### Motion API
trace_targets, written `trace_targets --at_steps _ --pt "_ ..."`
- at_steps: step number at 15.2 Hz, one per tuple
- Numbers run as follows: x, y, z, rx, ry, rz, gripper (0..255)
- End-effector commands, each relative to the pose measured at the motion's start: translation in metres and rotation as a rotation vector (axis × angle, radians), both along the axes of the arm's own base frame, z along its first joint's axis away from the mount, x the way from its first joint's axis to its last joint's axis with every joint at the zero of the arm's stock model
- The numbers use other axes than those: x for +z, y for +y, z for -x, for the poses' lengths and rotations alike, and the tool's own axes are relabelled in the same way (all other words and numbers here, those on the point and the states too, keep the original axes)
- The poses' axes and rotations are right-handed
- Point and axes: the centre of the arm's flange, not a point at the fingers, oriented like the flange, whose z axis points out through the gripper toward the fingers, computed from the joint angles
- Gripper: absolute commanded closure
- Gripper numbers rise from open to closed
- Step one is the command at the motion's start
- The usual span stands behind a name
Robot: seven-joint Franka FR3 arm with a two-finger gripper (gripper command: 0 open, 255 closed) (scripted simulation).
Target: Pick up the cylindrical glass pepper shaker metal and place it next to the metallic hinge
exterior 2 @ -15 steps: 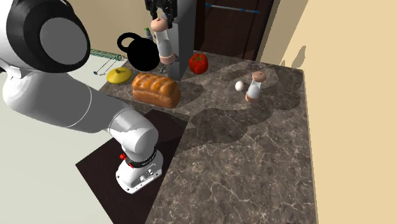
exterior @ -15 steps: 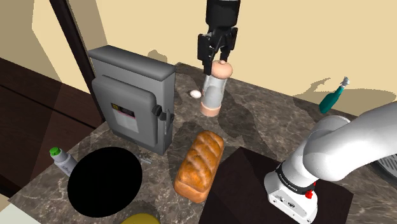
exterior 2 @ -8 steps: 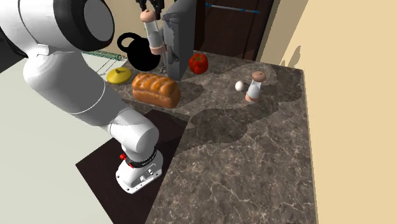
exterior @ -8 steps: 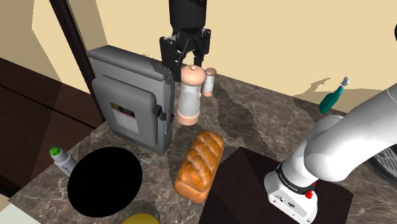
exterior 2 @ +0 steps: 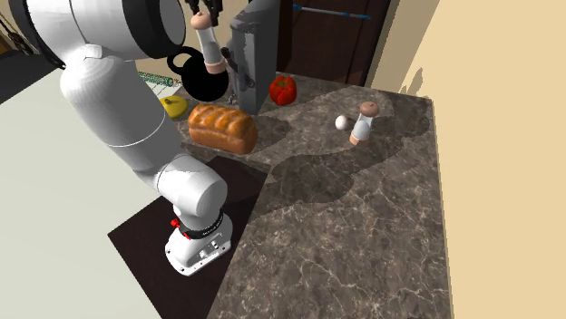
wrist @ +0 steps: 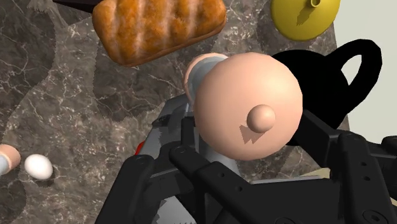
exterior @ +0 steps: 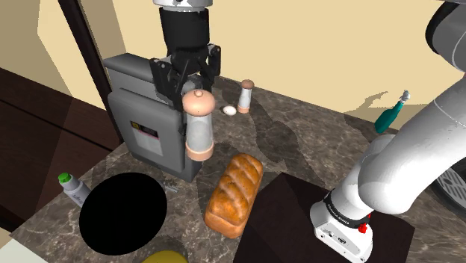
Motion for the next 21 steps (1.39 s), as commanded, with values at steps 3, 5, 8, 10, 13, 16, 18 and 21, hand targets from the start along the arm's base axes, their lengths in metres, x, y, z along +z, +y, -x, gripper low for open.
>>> trace_targets --at_steps 3,5,8,10,13,16,18,21 --pt "-0.02 0.001 -0.001 0.0 0.0 0.0 255" --pt "-0.031 0.001 -0.001 0.0 0.0 0.0 255" --pt "-0.047 0.001 -0.001 0.0 0.0 0.0 255" --pt "-0.057 0.001 -0.001 0.0 0.0 0.0 255" --pt "-0.073 0.001 -0.001 0.0 0.0 0.0 255" --pt "-0.089 0.001 -0.001 0.0 0.0 0.0 255" --pt "-0.1 0.001 -0.001 0.0 0.0 0.0 255" --pt "-0.115 0.001 -0.001 0.0 0.0 0.0 255"
